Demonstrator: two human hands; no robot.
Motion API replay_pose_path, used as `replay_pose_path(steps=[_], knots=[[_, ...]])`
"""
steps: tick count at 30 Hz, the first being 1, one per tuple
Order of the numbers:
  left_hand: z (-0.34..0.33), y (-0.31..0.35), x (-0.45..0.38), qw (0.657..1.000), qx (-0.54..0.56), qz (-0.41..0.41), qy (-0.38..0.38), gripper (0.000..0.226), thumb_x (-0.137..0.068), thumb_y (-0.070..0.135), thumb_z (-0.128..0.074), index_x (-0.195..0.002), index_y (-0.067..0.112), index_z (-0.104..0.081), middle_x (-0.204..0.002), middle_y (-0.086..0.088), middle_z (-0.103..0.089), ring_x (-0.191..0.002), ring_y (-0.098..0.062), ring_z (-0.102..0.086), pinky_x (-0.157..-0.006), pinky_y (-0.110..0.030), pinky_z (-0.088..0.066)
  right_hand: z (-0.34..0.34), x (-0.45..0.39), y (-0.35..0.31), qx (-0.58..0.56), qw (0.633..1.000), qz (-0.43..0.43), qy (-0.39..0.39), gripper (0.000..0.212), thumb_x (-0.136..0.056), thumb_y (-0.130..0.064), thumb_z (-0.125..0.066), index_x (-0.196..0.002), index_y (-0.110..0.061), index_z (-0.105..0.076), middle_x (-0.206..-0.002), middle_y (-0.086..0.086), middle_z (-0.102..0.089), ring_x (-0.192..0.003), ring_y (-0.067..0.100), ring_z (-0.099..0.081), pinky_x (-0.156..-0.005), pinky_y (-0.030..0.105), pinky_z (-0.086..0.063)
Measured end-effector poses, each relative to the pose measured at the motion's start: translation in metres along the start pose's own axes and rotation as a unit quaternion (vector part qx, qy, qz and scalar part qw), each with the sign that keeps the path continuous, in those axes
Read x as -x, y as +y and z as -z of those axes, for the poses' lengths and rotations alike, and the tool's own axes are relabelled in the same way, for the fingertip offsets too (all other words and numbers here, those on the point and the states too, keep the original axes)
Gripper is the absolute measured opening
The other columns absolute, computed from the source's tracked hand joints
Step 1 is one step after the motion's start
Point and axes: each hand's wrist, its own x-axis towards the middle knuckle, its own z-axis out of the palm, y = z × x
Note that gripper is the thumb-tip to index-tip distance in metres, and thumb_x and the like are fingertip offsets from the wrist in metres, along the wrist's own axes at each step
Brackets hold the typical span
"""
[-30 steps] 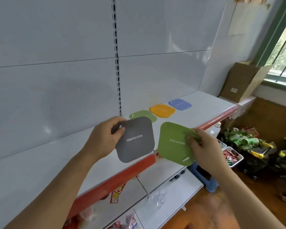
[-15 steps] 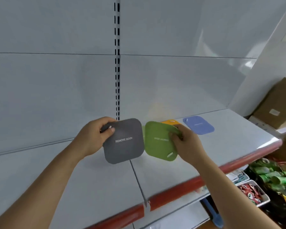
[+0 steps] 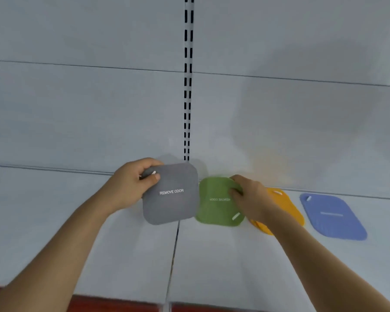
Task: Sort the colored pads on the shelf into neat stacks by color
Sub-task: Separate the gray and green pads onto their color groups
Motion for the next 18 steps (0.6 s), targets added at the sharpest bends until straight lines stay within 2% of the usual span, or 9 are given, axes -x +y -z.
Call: replay_pose_path(steps=[3, 6, 9, 13, 16, 18], knots=[[-0.01, 0.011, 0.014, 1.0, 0.0, 0.017, 0.025, 0.024, -0.104, 0.014, -0.062, -0.11, 0.035, -0.072, -0.099, 0.019, -0.076, -0.088, -0.002, -0.072, -0.072, -0.027, -0.057, -0.008, -0.004, 0.0, 0.028, 0.999, 0.031, -0.009, 0.026, -0.101, -0.027, -0.051, -0.127, -0.026, -0.057, -0.1, 0.011, -0.073, -0.087, 0.034, -0.067, -0.073, 0.043, -0.058], [-0.021, 0.02, 0.026, 0.999, -0.004, 0.028, 0.035, 0.024, -0.104, 0.014, -0.062, -0.11, 0.035, -0.072, -0.098, 0.018, -0.076, -0.089, -0.005, -0.072, -0.075, -0.032, -0.059, -0.01, -0.004, -0.001, 0.05, 0.997, 0.052, -0.016, 0.036, -0.101, -0.03, -0.051, -0.136, -0.028, -0.05, -0.104, 0.011, -0.073, -0.09, 0.035, -0.068, -0.073, 0.04, -0.058], [-0.029, 0.032, 0.032, 0.999, -0.007, 0.026, 0.038, 0.024, -0.104, 0.013, -0.061, -0.108, 0.035, -0.072, -0.097, 0.019, -0.076, -0.088, -0.004, -0.071, -0.076, -0.032, -0.058, -0.007, 0.0, 0.002, 0.098, 0.991, 0.087, -0.002, 0.053, -0.099, -0.034, -0.054, -0.15, -0.026, -0.042, -0.118, 0.007, -0.069, -0.108, 0.032, -0.061, -0.084, 0.04, -0.054], [-0.046, 0.05, 0.024, 1.0, -0.007, 0.003, 0.024, 0.023, -0.104, 0.015, -0.062, -0.11, 0.035, -0.072, -0.097, 0.02, -0.076, -0.09, -0.006, -0.072, -0.082, -0.04, -0.061, 0.015, 0.015, 0.023, 0.109, 0.989, 0.083, 0.061, 0.053, -0.097, -0.035, -0.058, -0.148, -0.022, -0.049, -0.129, 0.004, -0.067, -0.12, 0.032, -0.057, -0.095, 0.043, -0.052], [-0.071, 0.069, 0.007, 1.0, 0.006, -0.022, -0.005, 0.021, -0.104, 0.018, -0.062, -0.115, 0.034, -0.071, -0.099, 0.019, -0.076, -0.093, -0.008, -0.073, -0.083, -0.042, -0.062, 0.04, 0.04, 0.047, 0.13, 0.984, 0.079, 0.091, 0.049, -0.097, -0.035, -0.06, -0.144, -0.02, -0.055, -0.132, 0.004, -0.067, -0.124, 0.032, -0.056, -0.096, 0.044, -0.053], [-0.095, 0.084, -0.005, 0.999, 0.017, -0.047, -0.023, 0.023, -0.104, 0.019, -0.063, -0.117, 0.036, -0.071, -0.1, 0.022, -0.075, -0.094, -0.004, -0.073, -0.082, -0.038, -0.062, 0.055, 0.061, 0.067, 0.147, 0.98, 0.074, 0.114, 0.047, -0.097, -0.034, -0.062, -0.141, -0.019, -0.059, -0.13, 0.004, -0.068, -0.124, 0.032, -0.057, -0.094, 0.045, -0.055]])
